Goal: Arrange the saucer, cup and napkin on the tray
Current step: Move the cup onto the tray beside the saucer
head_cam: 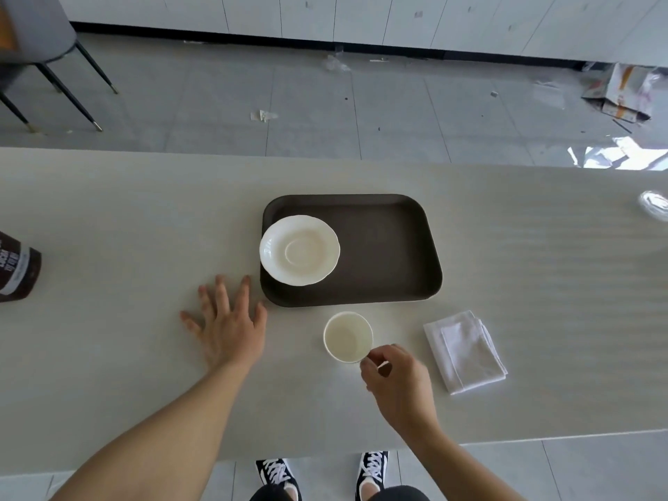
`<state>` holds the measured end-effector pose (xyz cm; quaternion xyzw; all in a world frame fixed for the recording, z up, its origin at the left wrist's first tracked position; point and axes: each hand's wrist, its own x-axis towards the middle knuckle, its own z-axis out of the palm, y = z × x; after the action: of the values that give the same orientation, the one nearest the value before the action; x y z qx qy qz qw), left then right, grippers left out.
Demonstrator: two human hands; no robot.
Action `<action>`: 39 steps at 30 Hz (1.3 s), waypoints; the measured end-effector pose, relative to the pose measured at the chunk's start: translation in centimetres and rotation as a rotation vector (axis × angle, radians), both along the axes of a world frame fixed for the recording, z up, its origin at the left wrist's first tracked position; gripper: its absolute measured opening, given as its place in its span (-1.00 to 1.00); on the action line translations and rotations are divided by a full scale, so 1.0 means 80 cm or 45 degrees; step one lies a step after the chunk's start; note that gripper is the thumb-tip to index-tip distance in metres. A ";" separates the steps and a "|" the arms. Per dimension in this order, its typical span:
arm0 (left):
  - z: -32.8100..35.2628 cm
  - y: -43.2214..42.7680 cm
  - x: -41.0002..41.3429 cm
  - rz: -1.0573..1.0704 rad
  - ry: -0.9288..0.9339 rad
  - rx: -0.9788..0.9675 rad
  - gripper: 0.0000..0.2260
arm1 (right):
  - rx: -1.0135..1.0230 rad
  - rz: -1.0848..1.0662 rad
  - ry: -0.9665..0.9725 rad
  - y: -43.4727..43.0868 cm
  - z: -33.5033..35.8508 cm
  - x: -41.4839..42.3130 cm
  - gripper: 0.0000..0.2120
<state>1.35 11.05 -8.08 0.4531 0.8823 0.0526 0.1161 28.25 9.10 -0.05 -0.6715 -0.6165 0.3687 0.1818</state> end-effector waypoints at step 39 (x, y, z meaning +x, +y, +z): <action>0.002 0.002 0.003 0.018 0.009 0.042 -0.48 | 0.116 -0.064 0.033 0.181 -0.018 0.027 -0.64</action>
<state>1.55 11.21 -7.92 0.4489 0.8849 0.0665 0.1053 30.41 23.59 -1.47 -0.6730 -0.6131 0.3441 0.2296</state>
